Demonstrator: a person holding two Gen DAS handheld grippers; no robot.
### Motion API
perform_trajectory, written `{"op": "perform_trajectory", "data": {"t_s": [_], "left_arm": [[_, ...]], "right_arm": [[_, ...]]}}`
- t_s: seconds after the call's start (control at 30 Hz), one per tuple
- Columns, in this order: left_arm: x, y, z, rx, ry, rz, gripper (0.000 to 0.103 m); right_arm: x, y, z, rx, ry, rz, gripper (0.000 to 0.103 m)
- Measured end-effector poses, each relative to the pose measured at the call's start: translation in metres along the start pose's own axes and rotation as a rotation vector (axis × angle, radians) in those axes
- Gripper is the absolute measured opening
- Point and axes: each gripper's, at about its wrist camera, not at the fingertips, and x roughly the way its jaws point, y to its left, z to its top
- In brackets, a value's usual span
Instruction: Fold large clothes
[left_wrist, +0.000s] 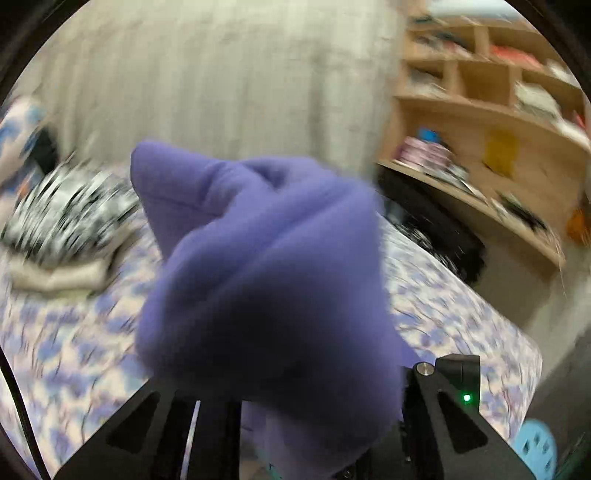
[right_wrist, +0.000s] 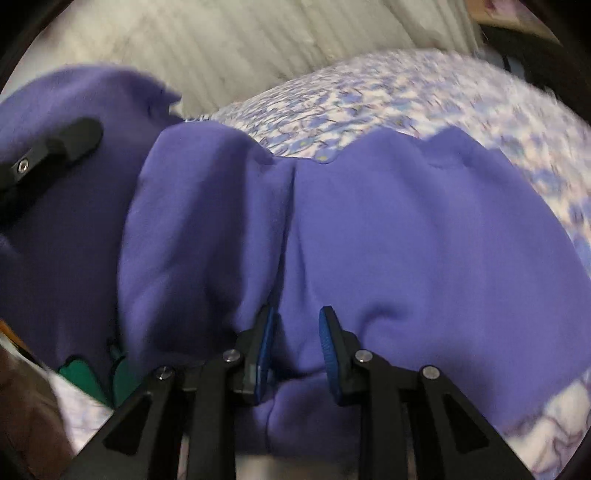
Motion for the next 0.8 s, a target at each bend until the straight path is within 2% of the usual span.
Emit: {"op": "perform_trajectory", "data": {"t_s": [0.1, 0.27, 0.33, 0.43, 0.5, 0.57, 0.6, 0.67, 0.7, 0.77, 0.8], "left_arm": [[0.019, -0.053, 0.007, 0.137, 0.031, -0.018, 0.016], [0.064, -0.114, -0.007, 0.233, 0.156, -0.069, 0.016], [0.093, -0.128, -0.023, 0.246, 0.25, -0.067, 0.016], [0.132, -0.146, -0.061, 0.296, 0.376, -0.023, 0.017], [0.143, -0.148, -0.081, 0.301, 0.407, -0.021, 0.017], [0.14, -0.156, -0.084, 0.351, 0.387, 0.0, 0.018], [0.136, -0.16, -0.085, 0.359, 0.382, -0.005, 0.021], [0.13, -0.162, -0.082, 0.349, 0.378, -0.039, 0.043], [0.125, -0.161, -0.078, 0.335, 0.377, -0.069, 0.049], [0.117, -0.162, -0.073, 0.316, 0.37, -0.1, 0.067], [0.111, -0.159, -0.07, 0.303, 0.365, -0.124, 0.071]], "right_arm": [[-0.035, -0.046, -0.002, 0.118, 0.001, -0.005, 0.025], [-0.095, -0.104, -0.007, 0.193, -0.1, -0.146, 0.025], [-0.114, -0.122, -0.007, 0.202, -0.132, -0.221, 0.025], [-0.126, -0.139, -0.007, 0.216, -0.154, -0.275, 0.025], [-0.128, -0.146, -0.007, 0.234, -0.148, -0.276, 0.025], [-0.129, -0.152, -0.008, 0.246, -0.14, -0.265, 0.025], [-0.128, -0.153, -0.008, 0.245, -0.136, -0.262, 0.025], [-0.13, -0.151, -0.009, 0.241, -0.135, -0.256, 0.025], [-0.13, -0.149, -0.01, 0.238, -0.131, -0.252, 0.025], [-0.134, -0.147, -0.007, 0.236, -0.133, -0.237, 0.026], [-0.136, -0.148, -0.008, 0.234, -0.135, -0.233, 0.026]]}}
